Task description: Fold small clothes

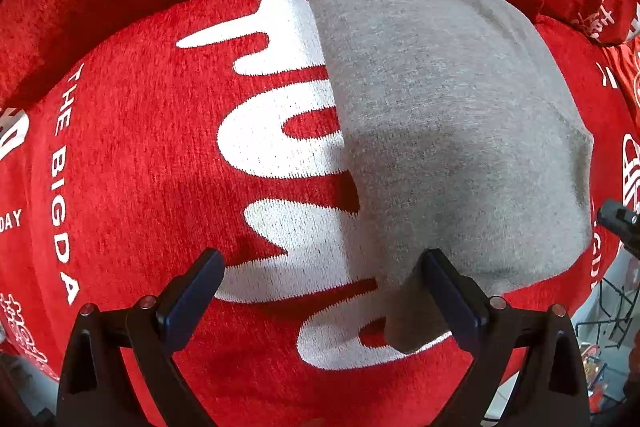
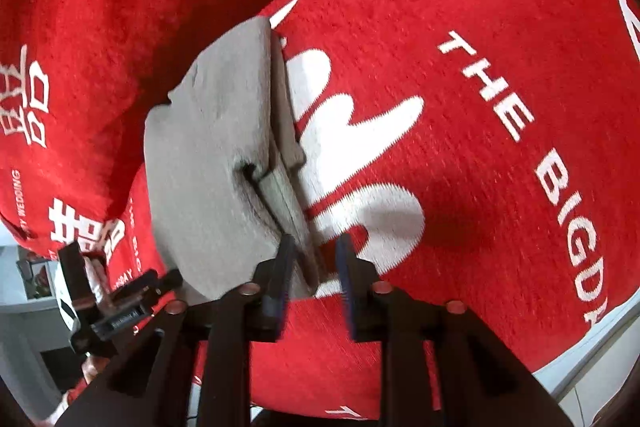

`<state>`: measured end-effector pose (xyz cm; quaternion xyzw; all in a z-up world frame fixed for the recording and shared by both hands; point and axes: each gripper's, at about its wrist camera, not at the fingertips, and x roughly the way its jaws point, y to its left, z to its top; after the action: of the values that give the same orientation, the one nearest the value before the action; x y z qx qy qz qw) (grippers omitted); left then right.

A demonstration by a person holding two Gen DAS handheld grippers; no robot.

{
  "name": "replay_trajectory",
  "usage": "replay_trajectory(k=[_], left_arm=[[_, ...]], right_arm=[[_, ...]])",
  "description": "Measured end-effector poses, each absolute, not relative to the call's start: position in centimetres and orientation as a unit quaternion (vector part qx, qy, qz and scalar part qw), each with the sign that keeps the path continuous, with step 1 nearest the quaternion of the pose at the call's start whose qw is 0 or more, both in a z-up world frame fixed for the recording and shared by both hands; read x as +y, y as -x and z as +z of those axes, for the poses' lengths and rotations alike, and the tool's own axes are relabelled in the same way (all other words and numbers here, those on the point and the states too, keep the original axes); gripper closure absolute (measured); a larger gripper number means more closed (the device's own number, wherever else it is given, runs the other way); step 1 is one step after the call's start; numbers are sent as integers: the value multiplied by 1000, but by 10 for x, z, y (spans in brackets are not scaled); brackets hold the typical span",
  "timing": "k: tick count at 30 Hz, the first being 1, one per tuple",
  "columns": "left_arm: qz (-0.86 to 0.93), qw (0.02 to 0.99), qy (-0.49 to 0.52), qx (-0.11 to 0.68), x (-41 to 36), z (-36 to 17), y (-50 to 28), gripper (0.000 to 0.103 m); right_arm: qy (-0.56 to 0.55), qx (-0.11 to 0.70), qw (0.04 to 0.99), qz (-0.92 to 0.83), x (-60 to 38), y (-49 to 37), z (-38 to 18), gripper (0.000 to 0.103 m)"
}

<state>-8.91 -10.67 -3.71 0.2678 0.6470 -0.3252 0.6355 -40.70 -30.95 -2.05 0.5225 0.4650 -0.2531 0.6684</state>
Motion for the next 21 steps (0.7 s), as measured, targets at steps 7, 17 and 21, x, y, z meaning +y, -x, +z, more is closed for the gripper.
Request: replay_trajectory(k=[7,17,21], left_arm=[[-323,643,-285,633,-112,-31,96,1],[-322,654,-281,625,-121,-16,90,1],[-327,666,-277,611,-122,-5,85,1]], right_arm=[[-515,464,676,-249,-316,399,-22,54],[-520,473,670,-240,-323,390,-32,34],[-526,470,668,-237,-328,387,-34,24]])
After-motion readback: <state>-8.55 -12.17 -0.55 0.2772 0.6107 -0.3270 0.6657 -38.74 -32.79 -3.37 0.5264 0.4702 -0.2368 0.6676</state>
